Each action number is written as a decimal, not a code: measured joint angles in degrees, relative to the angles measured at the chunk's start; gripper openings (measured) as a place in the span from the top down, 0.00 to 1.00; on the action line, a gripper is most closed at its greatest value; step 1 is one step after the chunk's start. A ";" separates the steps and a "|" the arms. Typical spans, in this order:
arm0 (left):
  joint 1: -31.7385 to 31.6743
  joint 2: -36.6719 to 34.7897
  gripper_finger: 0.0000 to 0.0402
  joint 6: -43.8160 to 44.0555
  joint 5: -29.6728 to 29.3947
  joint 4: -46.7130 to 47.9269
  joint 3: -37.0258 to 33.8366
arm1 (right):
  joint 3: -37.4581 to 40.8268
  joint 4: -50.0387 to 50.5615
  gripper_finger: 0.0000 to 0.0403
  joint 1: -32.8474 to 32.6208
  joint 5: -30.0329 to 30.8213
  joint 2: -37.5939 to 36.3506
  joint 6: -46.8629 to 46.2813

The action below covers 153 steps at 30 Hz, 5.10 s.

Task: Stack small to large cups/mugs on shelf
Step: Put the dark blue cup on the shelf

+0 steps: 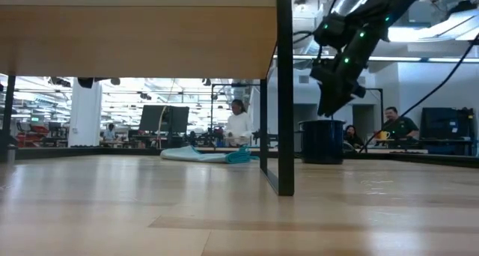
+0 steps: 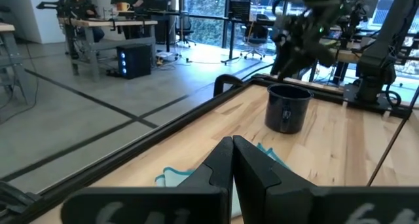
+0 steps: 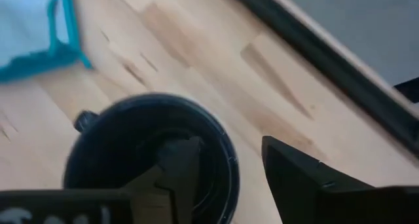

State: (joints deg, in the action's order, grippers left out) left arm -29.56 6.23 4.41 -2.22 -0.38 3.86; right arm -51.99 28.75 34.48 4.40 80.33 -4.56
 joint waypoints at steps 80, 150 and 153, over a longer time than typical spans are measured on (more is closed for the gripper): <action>0.00 0.00 1.00 1.41 0.07 0.00 0.04 | -0.15 8.90 0.93 -3.65 0.59 2.54 -8.49; 0.02 0.01 1.00 3.60 0.08 0.00 0.04 | -33.57 8.70 0.95 -16.62 -18.08 28.77 -0.93; 0.02 0.01 1.00 3.60 -0.07 0.02 0.04 | -36.65 9.57 0.95 -16.89 -19.73 31.24 -0.87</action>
State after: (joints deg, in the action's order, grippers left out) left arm -29.54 6.24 8.01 -2.29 -0.37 3.90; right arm -88.64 38.33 17.58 -15.33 111.57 -5.43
